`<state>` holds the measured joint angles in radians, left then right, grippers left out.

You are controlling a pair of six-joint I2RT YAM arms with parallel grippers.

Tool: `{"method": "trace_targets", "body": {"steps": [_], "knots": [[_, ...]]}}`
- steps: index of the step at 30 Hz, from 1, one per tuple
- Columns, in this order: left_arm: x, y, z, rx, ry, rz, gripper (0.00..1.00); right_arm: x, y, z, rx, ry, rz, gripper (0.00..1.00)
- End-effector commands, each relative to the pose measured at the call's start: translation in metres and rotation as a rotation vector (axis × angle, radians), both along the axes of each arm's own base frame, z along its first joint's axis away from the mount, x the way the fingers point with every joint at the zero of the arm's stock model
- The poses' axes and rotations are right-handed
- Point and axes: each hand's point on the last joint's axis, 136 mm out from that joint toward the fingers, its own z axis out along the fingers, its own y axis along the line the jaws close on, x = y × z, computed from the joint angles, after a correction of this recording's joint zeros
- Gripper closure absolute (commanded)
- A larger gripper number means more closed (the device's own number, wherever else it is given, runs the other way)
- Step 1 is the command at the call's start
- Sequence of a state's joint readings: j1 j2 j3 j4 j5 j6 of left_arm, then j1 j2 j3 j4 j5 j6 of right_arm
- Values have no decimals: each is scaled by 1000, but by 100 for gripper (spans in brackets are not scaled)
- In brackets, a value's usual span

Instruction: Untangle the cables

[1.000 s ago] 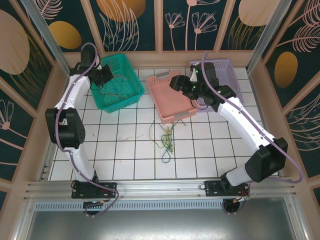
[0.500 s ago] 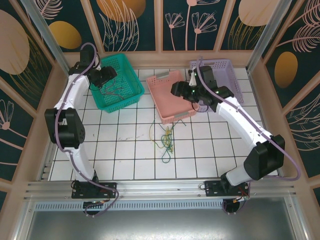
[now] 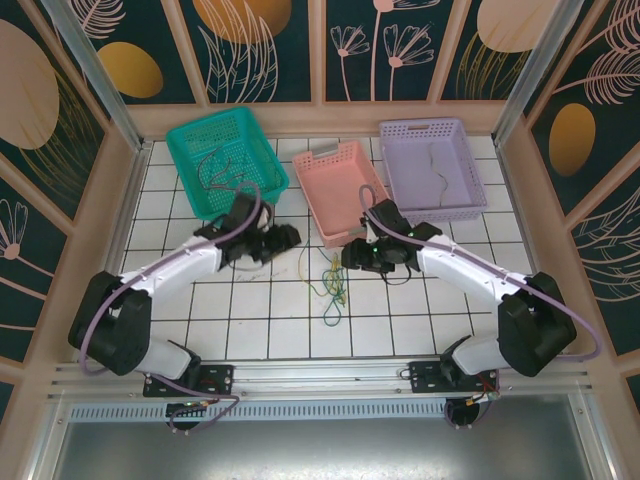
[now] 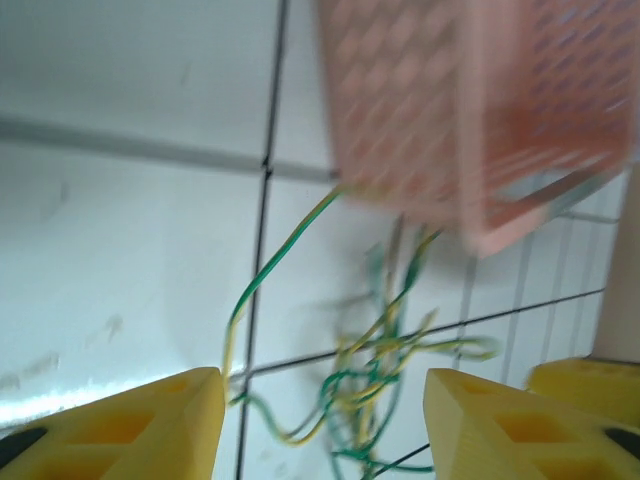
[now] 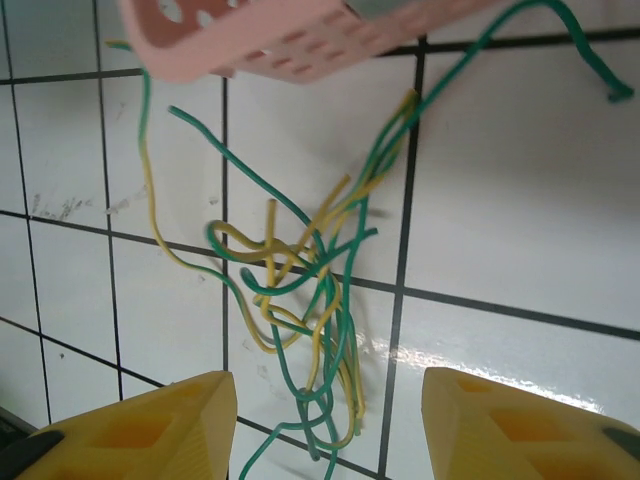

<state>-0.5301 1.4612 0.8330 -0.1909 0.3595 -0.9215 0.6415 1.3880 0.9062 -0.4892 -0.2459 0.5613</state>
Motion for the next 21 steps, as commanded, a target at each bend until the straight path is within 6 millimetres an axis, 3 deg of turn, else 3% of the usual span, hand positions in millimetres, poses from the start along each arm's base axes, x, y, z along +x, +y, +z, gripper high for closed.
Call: {"method": "trace_targets", "body": {"steps": [1,5,13,15,19,21], "knots": [[12,-24,10,-84,-95,-20,42,3,9,7,75,-14,-28,48],[7,-22,-25,14,-64,-84,42,2,9,2,74,1,-45,48],[1,-24,-52,100,-45,-159,57,4,10,4,75,1,-65,47],[0,-27,-54,100,-54,-168,64,3,10,2,65,10,-69,46],[2,-38,-46,101,-104,-192,99,2,14,-6,48,31,-79,45],[2,-45,-33,86,-139,-203,100,1,19,-8,50,36,-86,43]]}}
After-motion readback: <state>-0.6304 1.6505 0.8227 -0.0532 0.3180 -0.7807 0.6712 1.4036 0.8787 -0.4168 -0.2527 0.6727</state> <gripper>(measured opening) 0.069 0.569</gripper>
